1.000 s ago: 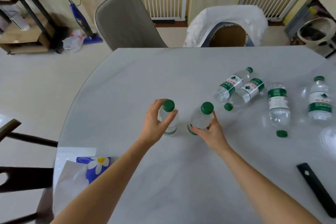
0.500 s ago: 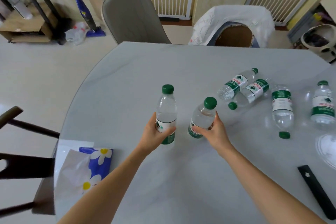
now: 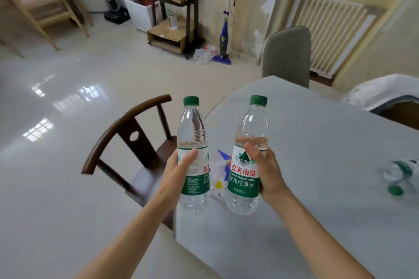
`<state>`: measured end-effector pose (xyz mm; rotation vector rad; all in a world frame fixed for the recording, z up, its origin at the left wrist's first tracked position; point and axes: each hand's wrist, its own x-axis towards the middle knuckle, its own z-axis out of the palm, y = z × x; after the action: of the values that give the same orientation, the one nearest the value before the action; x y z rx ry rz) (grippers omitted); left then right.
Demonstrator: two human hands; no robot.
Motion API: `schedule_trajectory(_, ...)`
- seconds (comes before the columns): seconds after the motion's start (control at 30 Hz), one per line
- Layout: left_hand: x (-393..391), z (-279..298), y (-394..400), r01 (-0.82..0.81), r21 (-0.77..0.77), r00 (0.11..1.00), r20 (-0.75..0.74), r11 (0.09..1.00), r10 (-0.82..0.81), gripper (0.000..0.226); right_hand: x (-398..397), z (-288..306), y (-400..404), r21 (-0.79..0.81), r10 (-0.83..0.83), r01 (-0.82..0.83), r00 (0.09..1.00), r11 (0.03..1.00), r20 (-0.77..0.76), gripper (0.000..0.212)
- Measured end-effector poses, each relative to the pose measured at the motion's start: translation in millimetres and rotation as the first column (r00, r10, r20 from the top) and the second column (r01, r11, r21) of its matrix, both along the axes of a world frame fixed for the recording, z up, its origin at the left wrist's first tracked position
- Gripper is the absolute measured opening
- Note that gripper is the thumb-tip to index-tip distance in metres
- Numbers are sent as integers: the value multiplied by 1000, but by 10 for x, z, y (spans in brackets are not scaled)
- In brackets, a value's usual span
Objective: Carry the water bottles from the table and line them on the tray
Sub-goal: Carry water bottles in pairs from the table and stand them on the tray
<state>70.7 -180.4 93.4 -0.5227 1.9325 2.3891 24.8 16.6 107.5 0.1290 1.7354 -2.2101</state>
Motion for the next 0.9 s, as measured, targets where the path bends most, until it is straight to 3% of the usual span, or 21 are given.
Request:
schedule_trajectory(0.1, 482, 100, -884, -98, 10, 995, -7, 995, 98, 57, 299, 89, -992, -16, 129, -128, 992, 992, 13, 34)
schedule_trajectory(0.37, 1748, 372, -3185, -404, 23, 913, -49, 914, 405, 50, 1100, 263, -3622, -130, 444, -437, 895, 890, 33, 53)
schedule_trajectory(0.47, 2057, 394, -3927, -513, 58, 854, -63, 856, 516, 48, 1261, 288, -4510, -104, 544, -538, 837, 837, 50, 62)
schedule_trajectory(0.57, 2254, 342, -4627, -630, 88, 771, -54, 772, 635, 62, 1322, 254, -5395, -22, 656, -656, 753, 755, 44, 61)
schedule_trajectory(0.9, 2541, 341, -7042, -916, 48, 398, -10, 398, 918, 55, 1215, 308, -8613, 28, 902, -902, 432, 431, 20, 52)
